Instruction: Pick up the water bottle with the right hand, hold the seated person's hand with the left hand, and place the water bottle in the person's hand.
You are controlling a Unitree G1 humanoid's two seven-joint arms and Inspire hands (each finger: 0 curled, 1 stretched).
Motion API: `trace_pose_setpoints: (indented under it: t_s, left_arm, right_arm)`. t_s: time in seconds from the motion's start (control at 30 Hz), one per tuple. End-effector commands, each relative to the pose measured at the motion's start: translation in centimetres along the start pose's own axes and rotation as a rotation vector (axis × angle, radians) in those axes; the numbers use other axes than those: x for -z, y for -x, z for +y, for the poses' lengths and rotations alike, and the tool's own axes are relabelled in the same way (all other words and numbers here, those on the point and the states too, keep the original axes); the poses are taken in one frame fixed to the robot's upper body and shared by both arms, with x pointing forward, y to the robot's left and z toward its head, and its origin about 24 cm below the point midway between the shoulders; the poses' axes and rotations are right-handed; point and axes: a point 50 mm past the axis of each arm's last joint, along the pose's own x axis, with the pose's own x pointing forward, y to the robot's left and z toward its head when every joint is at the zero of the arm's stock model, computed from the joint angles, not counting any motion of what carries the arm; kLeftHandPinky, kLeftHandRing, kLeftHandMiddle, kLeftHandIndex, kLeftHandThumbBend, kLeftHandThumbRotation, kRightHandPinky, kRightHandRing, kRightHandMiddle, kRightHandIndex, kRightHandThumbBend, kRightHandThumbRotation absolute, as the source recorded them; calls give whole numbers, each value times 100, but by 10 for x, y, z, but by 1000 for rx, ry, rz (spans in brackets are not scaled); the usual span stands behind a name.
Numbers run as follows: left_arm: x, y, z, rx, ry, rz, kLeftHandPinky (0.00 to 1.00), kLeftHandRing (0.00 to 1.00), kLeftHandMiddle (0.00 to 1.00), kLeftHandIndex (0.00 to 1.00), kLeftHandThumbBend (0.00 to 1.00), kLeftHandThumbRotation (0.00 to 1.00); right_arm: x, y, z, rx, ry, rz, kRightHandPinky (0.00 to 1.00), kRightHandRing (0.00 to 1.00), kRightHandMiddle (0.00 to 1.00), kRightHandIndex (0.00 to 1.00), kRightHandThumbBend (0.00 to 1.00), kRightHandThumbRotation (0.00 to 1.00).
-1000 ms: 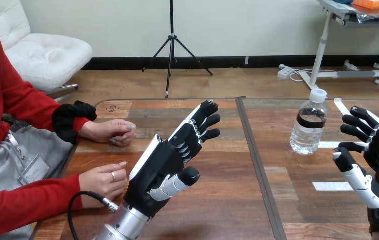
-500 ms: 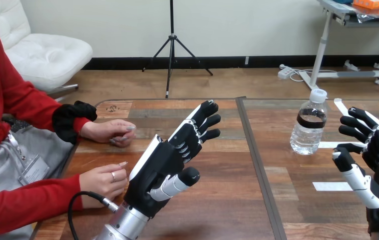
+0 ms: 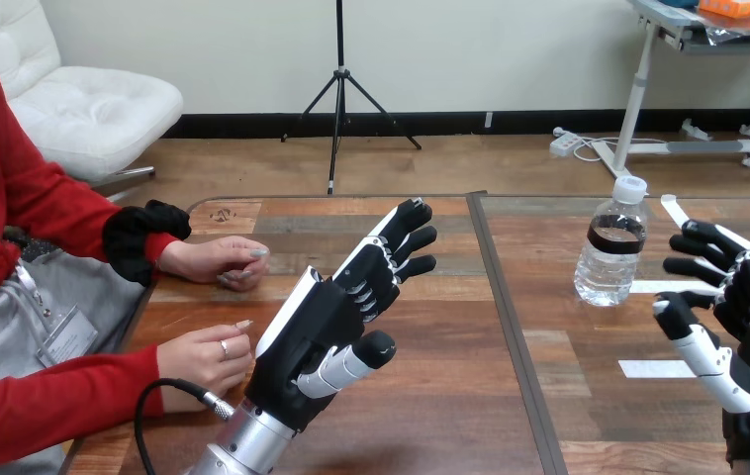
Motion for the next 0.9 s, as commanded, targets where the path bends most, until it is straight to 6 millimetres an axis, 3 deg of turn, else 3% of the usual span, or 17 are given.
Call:
trace_pose_setpoints:
  t_s: [0.0, 0.07, 0.13, 0.33, 0.43, 0.7, 0.87]
  left_arm:
    - [-7, -13, 4, 6, -26, -50, 89, 95, 97, 96, 100, 77]
    - [-7, -13, 4, 6, -27, -50, 89, 95, 97, 96, 100, 77]
    - [-7, -13, 4, 6, -27, -51, 89, 95, 97, 96, 100, 77]
    - [-7, -13, 3, 4, -27, -50, 89, 95, 97, 96, 100, 77]
    - [-7, -13, 3, 3, -28, -50, 89, 95, 97, 96, 100, 77]
    - [-7, -13, 3, 4, -27, -49, 88, 94, 96, 96, 100, 77]
    - [-7, -13, 3, 6, -26, -49, 89, 95, 96, 96, 100, 77]
  right_arm:
    - [-13, -17, 12, 47, -51, -91, 25, 31, 41, 43, 100, 43]
    - [-13, -16, 12, 67, -41, -95, 19, 24, 33, 33, 96, 38]
    - [-14, -16, 13, 88, -24, -102, 17, 22, 30, 30, 94, 36]
    - [-16, -13, 17, 86, 28, -108, 8, 12, 18, 16, 76, 25]
    - [-17, -13, 19, 71, 31, -104, 7, 11, 16, 14, 73, 22]
    - [-18, -11, 22, 47, 22, -107, 7, 11, 16, 14, 72, 22]
    - [-19, -12, 21, 26, 17, -100, 7, 12, 17, 16, 79, 25]
